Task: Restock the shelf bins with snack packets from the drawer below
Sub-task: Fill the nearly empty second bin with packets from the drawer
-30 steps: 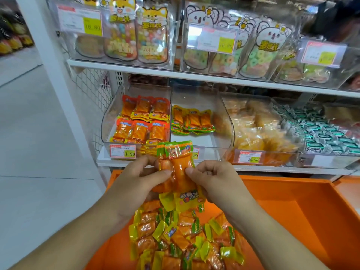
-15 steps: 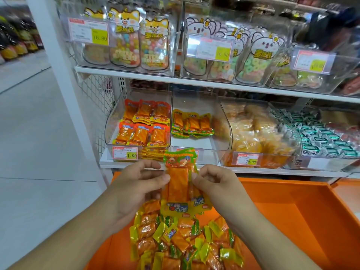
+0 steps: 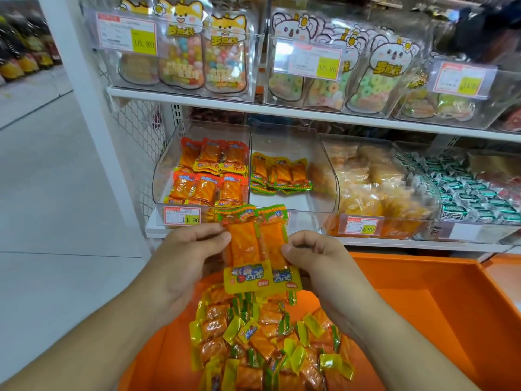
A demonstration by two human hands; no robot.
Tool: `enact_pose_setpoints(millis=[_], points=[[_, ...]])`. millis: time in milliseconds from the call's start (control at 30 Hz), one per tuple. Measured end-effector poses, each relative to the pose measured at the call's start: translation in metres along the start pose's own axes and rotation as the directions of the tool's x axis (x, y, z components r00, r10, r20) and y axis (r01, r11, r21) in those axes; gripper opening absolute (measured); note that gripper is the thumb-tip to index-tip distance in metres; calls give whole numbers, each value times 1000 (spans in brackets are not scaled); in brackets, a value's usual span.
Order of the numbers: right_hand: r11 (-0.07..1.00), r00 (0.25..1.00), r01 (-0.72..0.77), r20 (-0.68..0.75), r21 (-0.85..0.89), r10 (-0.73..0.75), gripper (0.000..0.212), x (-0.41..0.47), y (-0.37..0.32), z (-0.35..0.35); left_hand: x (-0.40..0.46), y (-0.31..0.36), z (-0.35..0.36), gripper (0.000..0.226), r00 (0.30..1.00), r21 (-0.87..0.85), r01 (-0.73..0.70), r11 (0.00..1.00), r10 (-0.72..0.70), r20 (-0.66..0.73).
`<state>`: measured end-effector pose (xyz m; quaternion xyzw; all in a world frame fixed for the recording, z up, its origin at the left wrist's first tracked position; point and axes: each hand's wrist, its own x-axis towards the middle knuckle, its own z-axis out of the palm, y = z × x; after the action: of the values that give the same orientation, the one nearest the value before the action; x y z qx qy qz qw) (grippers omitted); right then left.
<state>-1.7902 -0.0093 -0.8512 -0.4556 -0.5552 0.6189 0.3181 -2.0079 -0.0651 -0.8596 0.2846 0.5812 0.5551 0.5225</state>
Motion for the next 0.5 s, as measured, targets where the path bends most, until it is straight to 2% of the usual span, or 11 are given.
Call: enact_pose_setpoints(millis=[67, 133, 233, 300, 400, 433, 500], points=[[999, 999, -37, 6, 23, 37, 21, -1, -1, 3, -1, -1, 2, 19, 1000, -8, 10, 1000, -10, 12], [995, 997, -76, 25, 66, 75, 17, -4, -2, 8, -2, -6, 6, 16, 999, -1, 30, 1000, -30, -24], [989, 992, -116, 65, 95, 110, 11, -8, 0, 16, -3, -18, 9, 12, 996, 98, 43, 994, -34, -87], [996, 995, -90, 53, 1, 89, 17, -10, 4, 20, -6, -22, 12, 10, 993, 169, 22, 985, -2, -115], [993, 998, -46, 26, -110, 49, 14, -12, 4, 23, -9, -20, 15, 9, 994, 211, 23, 977, 1, -111], [992, 999, -42, 23, -120, 45, 14, -12, 2, 21, -9, -16, 16, 15, 995, 170, 25, 985, -8, -100], [986, 999, -14, 42, -163, 21, 15, -11, -8, 13, -6, -7, 11, 55, 996, 176, -6, 984, 21, -85]])
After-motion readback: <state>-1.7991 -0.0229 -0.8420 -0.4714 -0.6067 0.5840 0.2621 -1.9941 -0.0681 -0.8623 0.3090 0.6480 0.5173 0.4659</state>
